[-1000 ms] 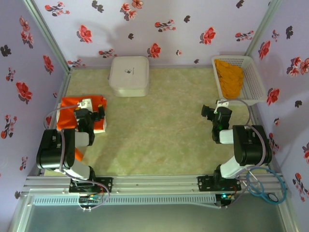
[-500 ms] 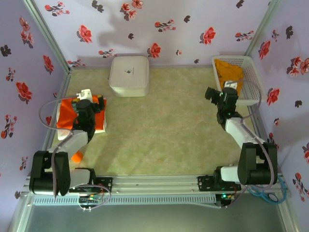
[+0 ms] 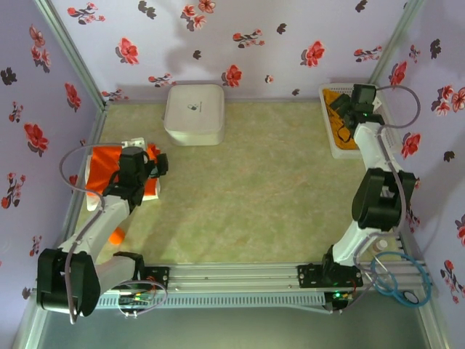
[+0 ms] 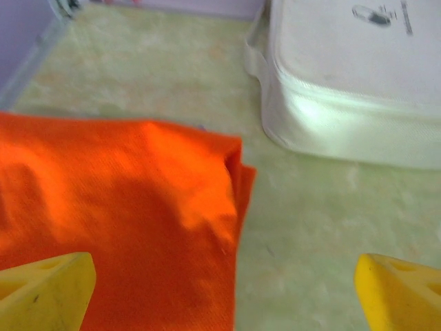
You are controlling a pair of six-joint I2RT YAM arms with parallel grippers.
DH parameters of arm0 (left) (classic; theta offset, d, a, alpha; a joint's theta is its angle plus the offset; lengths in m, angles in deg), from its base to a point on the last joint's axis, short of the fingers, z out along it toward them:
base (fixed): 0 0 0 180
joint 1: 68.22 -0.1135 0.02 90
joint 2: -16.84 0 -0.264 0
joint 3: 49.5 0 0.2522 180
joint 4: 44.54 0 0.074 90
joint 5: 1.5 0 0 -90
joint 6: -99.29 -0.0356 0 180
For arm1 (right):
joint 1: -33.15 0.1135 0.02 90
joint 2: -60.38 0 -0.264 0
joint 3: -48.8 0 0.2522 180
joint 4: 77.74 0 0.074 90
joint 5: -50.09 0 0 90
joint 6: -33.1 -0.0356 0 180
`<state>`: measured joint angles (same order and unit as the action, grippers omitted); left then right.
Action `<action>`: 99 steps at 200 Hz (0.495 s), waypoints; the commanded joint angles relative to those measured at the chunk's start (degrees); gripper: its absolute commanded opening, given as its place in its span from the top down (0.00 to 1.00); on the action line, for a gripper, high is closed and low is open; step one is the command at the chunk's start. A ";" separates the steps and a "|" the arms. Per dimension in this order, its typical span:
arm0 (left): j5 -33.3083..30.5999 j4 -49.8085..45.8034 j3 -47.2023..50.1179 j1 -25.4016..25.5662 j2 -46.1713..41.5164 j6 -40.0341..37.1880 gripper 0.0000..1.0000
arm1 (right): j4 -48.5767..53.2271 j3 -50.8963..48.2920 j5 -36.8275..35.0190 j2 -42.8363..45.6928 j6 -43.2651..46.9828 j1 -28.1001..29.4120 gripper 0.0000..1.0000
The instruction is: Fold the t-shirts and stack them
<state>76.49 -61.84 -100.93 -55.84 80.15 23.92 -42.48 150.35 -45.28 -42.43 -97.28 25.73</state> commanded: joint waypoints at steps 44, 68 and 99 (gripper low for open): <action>5.75 -9.60 -1.54 7.09 -1.61 4.77 0.05 | 8.72 16.66 -3.25 -16.70 -5.93 -3.09 0.15; 6.20 -10.92 -2.03 9.02 -1.87 5.11 0.04 | 14.75 25.34 -2.80 -24.27 -5.15 -3.12 0.13; 7.16 -10.85 -1.93 10.51 -2.48 6.23 0.04 | 16.33 29.49 -5.88 -29.66 -4.68 -3.13 0.12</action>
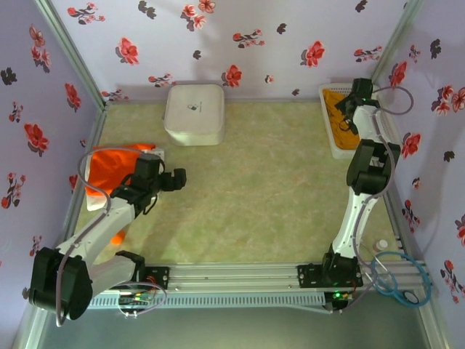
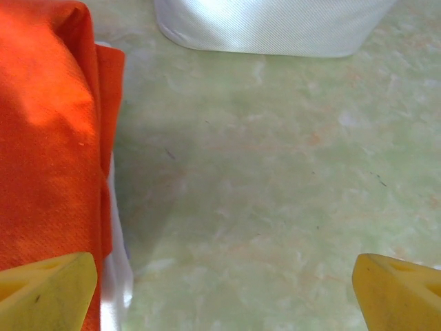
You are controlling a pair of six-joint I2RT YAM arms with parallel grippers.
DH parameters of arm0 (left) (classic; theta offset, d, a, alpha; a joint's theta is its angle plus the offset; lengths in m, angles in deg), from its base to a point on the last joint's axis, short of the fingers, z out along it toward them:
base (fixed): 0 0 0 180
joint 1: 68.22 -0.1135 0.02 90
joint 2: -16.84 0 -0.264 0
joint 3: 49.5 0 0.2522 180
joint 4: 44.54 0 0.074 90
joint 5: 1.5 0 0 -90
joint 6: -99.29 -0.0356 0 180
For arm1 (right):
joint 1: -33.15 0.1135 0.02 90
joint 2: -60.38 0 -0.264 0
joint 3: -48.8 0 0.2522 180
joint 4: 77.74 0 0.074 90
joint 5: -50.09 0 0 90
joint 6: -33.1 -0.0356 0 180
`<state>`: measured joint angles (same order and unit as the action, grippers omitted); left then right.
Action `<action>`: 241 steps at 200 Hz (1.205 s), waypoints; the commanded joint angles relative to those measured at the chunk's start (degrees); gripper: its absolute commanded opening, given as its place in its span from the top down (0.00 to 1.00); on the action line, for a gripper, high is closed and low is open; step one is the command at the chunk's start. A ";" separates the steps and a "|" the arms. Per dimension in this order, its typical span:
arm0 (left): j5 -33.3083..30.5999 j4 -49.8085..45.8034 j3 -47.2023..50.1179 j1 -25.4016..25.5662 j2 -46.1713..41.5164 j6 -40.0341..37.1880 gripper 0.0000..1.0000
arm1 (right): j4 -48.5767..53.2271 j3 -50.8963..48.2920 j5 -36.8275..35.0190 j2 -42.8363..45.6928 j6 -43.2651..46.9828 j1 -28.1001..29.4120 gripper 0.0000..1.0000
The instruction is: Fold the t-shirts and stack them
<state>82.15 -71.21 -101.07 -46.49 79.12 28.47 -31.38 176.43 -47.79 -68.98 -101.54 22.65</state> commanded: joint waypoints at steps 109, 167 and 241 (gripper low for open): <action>2.21 0.05 -1.40 3.03 -1.46 2.35 0.04 | 20.30 25.12 -8.42 -16.30 8.05 1.23 0.20; 2.35 0.26 -1.16 3.31 -1.31 2.51 0.04 | 25.36 30.42 -6.91 -18.63 14.93 1.95 0.20; 3.01 1.75 -2.17 3.49 1.21 2.00 0.03 | 35.56 29.89 -3.96 -16.43 14.66 2.42 0.17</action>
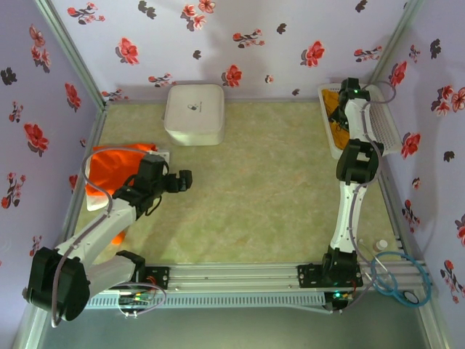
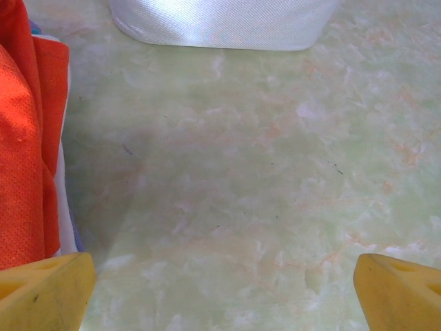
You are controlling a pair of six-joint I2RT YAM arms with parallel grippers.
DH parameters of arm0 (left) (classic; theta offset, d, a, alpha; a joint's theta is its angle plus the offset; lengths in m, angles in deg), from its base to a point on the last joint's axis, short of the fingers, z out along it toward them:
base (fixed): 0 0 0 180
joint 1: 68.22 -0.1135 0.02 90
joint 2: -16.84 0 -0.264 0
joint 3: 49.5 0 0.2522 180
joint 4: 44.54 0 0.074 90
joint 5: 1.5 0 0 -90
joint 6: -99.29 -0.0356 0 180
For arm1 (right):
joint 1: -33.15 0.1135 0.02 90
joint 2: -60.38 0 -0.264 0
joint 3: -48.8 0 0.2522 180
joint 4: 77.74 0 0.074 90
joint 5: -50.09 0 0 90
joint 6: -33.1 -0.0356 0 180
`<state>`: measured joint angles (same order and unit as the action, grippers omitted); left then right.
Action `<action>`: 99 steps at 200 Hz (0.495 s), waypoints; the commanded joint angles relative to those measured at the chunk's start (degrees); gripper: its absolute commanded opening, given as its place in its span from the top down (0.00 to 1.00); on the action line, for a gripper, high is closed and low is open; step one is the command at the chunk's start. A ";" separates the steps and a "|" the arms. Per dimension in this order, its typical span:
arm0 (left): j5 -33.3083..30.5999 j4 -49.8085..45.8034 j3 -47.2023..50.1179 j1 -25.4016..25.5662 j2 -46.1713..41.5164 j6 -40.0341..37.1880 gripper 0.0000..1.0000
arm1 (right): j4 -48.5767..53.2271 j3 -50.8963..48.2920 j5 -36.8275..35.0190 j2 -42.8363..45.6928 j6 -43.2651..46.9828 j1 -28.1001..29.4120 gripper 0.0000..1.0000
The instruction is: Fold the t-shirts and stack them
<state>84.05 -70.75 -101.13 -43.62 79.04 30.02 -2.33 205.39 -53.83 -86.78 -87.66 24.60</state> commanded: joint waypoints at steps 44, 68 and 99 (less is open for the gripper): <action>1.37 2.67 -1.43 0.98 1.68 1.06 0.03 | 9.02 -1.99 5.52 2.60 -3.10 0.30 0.17; 1.42 2.79 -0.73 1.06 1.31 1.11 0.03 | 7.38 -4.88 7.82 2.75 -3.71 -0.13 0.19; 1.28 2.80 0.14 1.08 0.36 0.45 0.03 | 6.24 -5.43 8.74 1.96 -4.60 -0.23 0.39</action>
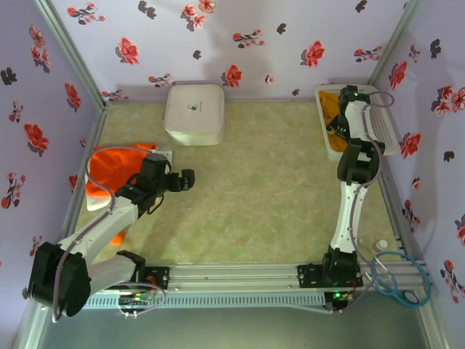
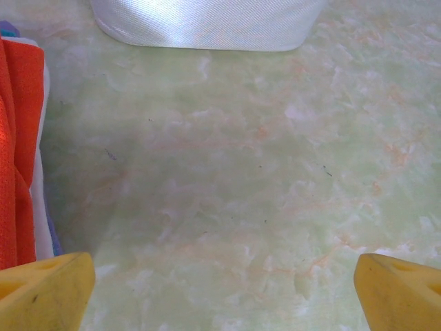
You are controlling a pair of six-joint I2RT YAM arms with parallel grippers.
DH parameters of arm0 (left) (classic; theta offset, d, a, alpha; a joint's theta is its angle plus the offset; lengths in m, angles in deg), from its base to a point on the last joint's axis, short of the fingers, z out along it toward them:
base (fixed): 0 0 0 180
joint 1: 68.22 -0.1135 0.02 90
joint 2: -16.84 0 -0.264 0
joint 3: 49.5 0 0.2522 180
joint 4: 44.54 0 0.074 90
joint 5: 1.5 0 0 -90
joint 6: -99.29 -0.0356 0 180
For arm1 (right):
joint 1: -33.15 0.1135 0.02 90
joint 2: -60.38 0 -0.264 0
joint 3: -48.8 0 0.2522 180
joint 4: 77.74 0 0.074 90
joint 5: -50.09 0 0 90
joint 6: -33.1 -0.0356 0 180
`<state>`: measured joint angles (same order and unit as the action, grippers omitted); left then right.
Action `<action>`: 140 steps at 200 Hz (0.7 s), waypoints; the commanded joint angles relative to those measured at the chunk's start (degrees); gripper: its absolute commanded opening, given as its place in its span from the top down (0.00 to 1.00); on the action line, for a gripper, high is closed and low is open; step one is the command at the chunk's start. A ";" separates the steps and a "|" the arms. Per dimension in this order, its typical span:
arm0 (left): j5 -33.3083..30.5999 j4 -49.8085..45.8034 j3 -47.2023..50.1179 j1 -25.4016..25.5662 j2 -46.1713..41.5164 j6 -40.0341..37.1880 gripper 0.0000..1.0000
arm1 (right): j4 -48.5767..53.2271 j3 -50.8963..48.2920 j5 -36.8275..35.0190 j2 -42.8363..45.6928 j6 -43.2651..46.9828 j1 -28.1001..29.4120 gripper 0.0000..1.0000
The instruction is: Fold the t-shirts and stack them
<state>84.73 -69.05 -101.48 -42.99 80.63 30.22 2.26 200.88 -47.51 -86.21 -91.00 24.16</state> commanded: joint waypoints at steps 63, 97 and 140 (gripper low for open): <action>0.26 0.33 1.42 0.45 -2.88 -0.02 0.03 | -0.82 -2.37 4.28 2.19 -3.21 -0.50 1.00; 0.30 -0.33 1.08 0.44 -3.53 0.91 0.03 | -4.94 -6.05 1.15 8.85 -2.94 -0.41 1.00; 0.98 0.63 0.80 0.57 -3.86 2.60 0.02 | -13.84 -14.79 -1.47 21.44 -0.28 0.73 1.00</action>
<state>84.73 -69.07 -100.85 -42.92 77.62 31.07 -5.58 190.30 -45.26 -75.17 -92.84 24.14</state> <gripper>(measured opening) 0.975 0.047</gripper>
